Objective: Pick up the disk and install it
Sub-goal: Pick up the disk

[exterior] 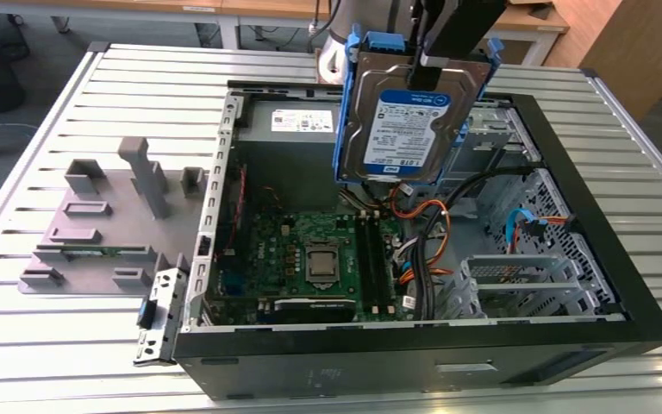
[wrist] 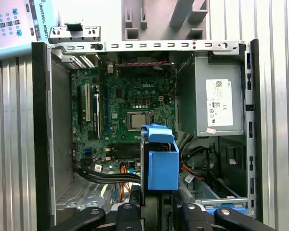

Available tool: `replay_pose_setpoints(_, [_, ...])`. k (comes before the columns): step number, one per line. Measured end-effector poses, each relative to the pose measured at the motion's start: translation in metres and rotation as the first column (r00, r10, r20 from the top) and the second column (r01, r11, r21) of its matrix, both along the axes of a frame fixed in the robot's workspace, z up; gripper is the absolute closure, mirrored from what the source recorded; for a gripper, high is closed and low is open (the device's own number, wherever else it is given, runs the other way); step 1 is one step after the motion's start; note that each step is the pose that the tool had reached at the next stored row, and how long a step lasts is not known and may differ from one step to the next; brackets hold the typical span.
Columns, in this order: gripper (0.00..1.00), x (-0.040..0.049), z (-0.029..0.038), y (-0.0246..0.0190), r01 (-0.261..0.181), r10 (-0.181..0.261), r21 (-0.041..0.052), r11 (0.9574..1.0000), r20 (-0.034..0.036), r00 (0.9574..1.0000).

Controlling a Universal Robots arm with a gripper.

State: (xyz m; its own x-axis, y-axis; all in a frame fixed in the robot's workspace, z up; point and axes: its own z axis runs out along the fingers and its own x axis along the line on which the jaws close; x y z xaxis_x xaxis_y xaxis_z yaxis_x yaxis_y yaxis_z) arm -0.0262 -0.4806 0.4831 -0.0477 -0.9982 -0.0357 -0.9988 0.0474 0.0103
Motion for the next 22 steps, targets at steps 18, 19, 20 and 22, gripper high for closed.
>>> replay_pose_setpoints(18, [0.65,0.0000,0.0000,-0.0081,0.000,0.000,-0.0004,1.0000,0.0000,1.0000])
replay_pose_setpoints(19, [0.65,0.0000,0.0000,-0.0085,0.000,0.000,-0.0005,1.0000,0.0000,1.0000])
replay_pose_setpoints(20, [0.65,0.0000,0.0000,-0.0090,0.000,0.000,-0.0005,1.0000,0.0000,1.0000])
replay_pose_setpoints(22, [0.65,0.0000,0.0000,-0.0099,0.000,0.000,-0.0005,1.0000,0.0000,1.0000])
